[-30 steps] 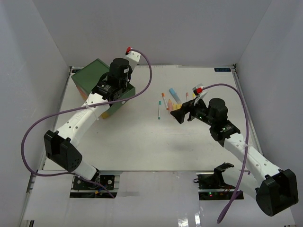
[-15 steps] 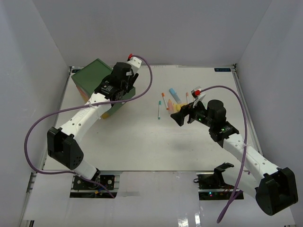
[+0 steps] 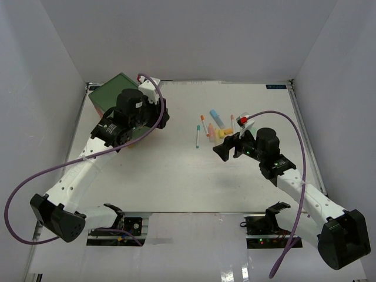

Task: Sort the stationery into containers
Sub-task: Place the pen in the drawer, then close the drawer in the storage box.

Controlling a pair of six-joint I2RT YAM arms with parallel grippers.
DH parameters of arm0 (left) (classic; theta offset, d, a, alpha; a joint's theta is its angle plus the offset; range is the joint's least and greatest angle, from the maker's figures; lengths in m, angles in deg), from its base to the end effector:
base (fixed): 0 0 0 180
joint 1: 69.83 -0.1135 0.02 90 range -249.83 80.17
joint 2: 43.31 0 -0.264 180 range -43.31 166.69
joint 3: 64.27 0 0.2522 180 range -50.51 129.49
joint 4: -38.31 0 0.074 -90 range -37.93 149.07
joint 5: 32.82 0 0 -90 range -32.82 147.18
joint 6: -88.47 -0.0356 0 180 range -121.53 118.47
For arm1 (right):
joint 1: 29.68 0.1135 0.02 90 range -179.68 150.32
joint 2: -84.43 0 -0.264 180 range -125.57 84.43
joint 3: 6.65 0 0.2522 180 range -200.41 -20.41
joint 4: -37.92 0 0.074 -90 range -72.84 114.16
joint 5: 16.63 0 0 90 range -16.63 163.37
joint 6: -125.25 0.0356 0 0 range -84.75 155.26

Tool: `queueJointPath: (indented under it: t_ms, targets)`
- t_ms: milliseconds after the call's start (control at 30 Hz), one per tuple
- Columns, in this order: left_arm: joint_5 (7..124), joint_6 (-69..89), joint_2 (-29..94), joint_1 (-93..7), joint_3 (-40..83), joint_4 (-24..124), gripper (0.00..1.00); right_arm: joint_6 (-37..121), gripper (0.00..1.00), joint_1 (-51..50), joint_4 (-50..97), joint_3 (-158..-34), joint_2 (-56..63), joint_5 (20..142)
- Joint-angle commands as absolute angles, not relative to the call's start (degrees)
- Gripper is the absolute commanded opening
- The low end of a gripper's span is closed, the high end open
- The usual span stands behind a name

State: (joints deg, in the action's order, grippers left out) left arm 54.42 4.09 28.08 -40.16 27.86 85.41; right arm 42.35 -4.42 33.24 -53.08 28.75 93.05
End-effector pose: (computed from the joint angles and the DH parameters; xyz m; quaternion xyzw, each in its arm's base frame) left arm 0.2353 -0.1321 0.4044 0.1646 0.8335 -0.1403 0.5085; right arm 0.1979 0.1066 0.2651 -0.2264 0.7497 0.2984 0.5455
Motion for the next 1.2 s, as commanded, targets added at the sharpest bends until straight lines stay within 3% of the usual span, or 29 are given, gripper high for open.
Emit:
queueJointPath:
  t_ms: [0, 300, 467, 633, 1167]
  targets:
    - [65.18, 12.17, 28.05, -40.48, 23.15, 88.81, 0.65, 41.5, 0.97, -4.28, 34.26, -52.41, 30.12, 92.88]
    - [57.8, 12.79, 30.95, -40.48, 19.36, 87.93, 0.69, 41.5, 0.98, -4.28, 34.26, -51.35, 31.17, 92.44]
    - [50.16, 11.91, 32.8, -40.48, 20.24, 87.23, 0.78, 41.41, 0.99, -4.19, 34.26, -50.56, 31.7, 92.27]
    - [46.29, 10.86, 33.77, -40.48, 20.94, 86.7, 0.84, 40.79, 0.9, -4.28, 34.26, -50.38, 32.32, 91.65]
    - [33.64, 6.47, 37.89, -40.56, 24.46, 83.45, 0.94, 40.09, 0.9, -4.19, 34.26, -49.77, 33.02, 90.95]
